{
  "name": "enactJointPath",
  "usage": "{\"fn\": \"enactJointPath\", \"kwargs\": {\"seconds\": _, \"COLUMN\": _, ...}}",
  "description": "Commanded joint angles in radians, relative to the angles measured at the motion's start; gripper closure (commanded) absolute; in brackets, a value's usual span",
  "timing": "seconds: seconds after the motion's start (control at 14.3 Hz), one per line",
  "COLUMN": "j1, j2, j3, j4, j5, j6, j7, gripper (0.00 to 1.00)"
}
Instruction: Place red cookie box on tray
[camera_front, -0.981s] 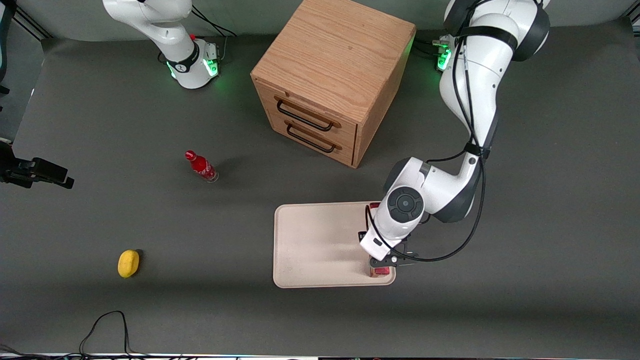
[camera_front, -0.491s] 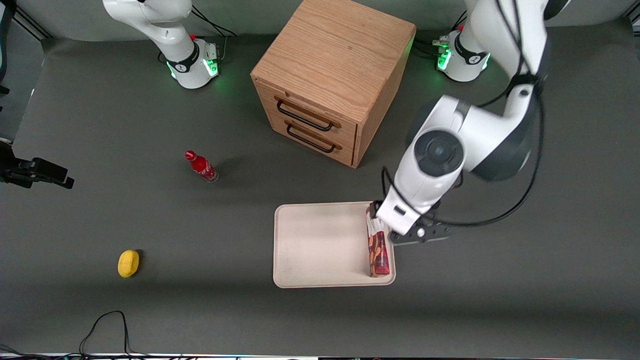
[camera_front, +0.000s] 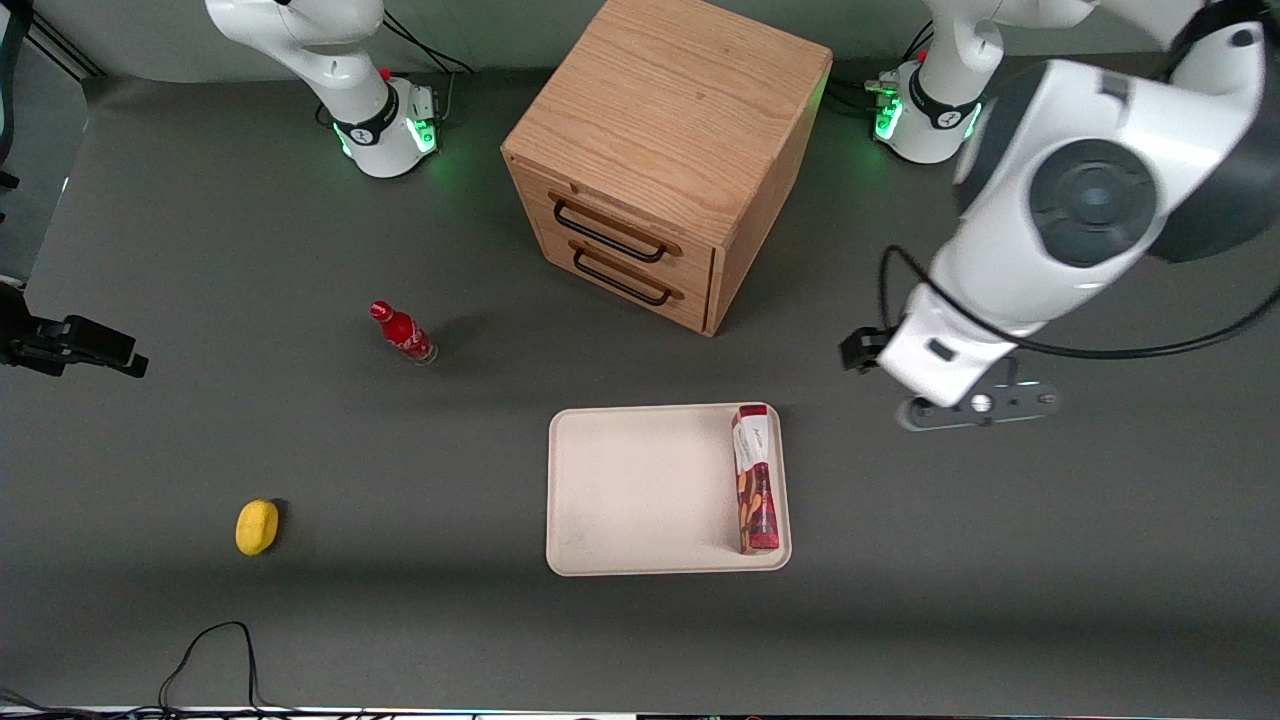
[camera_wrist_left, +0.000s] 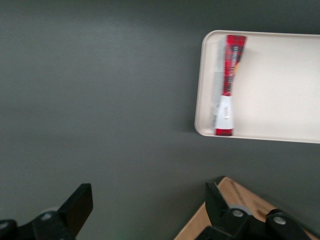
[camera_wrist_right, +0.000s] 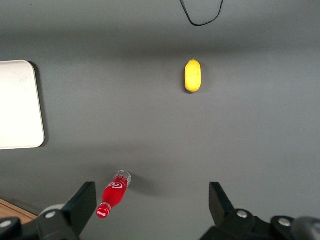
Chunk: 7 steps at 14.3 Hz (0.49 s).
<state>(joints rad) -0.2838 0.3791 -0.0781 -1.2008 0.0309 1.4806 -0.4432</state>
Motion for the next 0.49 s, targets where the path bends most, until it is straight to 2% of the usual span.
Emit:
{"fn": "enactJointPath", "kwargs": {"seconds": 0.0, "j1": 0.076, "j2": -0.152, "j3": 0.000, "j4": -0.202, "j5": -0.019, "j6": 0.030, "j7": 0.122, "gripper": 0.00}}
{"fn": "enactJointPath", "kwargs": {"seconds": 0.21, "j1": 0.164, "j2": -0.221, "j3": 0.000, "j4": -0.305, "j5": -0.019, "j6": 0.081, "j7": 0.194, "gripper": 0.00}}
{"fn": "enactJointPath", "kwargs": {"seconds": 0.42, "j1": 0.233, "j2": -0.250, "j3": 0.000, "j4": -0.347, "j5": -0.019, "j6": 0.089, "j7": 0.283, "gripper": 0.00}}
